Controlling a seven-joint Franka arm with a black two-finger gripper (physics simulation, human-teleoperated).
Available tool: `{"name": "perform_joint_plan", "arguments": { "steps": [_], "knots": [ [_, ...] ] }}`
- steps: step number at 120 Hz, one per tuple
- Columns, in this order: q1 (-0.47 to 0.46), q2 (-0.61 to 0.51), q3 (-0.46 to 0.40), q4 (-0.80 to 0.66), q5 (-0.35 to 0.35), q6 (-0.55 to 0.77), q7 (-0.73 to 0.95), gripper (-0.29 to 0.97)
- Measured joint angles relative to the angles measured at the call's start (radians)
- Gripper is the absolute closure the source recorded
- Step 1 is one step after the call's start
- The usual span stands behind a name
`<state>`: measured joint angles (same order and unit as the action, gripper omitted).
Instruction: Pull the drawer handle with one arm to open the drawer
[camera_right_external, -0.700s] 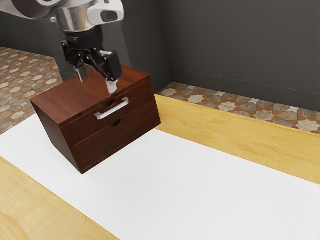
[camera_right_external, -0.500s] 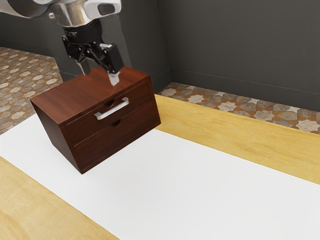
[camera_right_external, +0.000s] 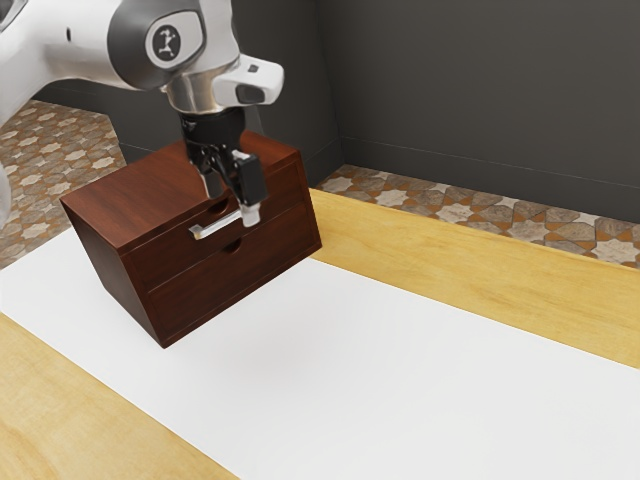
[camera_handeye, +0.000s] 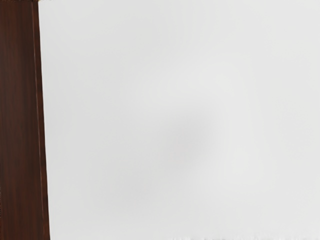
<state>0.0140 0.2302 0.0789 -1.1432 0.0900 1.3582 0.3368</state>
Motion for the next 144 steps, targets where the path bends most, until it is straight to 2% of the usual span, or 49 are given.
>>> {"name": "perform_joint_plan", "arguments": {
  "steps": [13, 34, 61, 85, 110, 124, 144],
  "knots": [
    [0.008, 0.006, 0.012, -0.014, 0.000, 0.006, 0.049, 0.00],
    [0.036, 0.009, 0.015, -0.115, -0.002, 0.107, 0.085, 0.00],
    [0.037, 0.051, 0.029, -0.125, 0.003, 0.213, 0.043, 0.00],
    [0.053, 0.071, 0.049, -0.124, 0.004, 0.257, -0.028, 0.00],
    [0.057, 0.096, 0.050, -0.114, 0.106, 0.302, -0.087, 0.00],
    [0.056, 0.118, 0.049, -0.114, 0.125, 0.333, -0.113, 0.01],
    [0.056, 0.124, 0.048, -0.123, 0.134, 0.359, -0.142, 0.09]
  ]
}}
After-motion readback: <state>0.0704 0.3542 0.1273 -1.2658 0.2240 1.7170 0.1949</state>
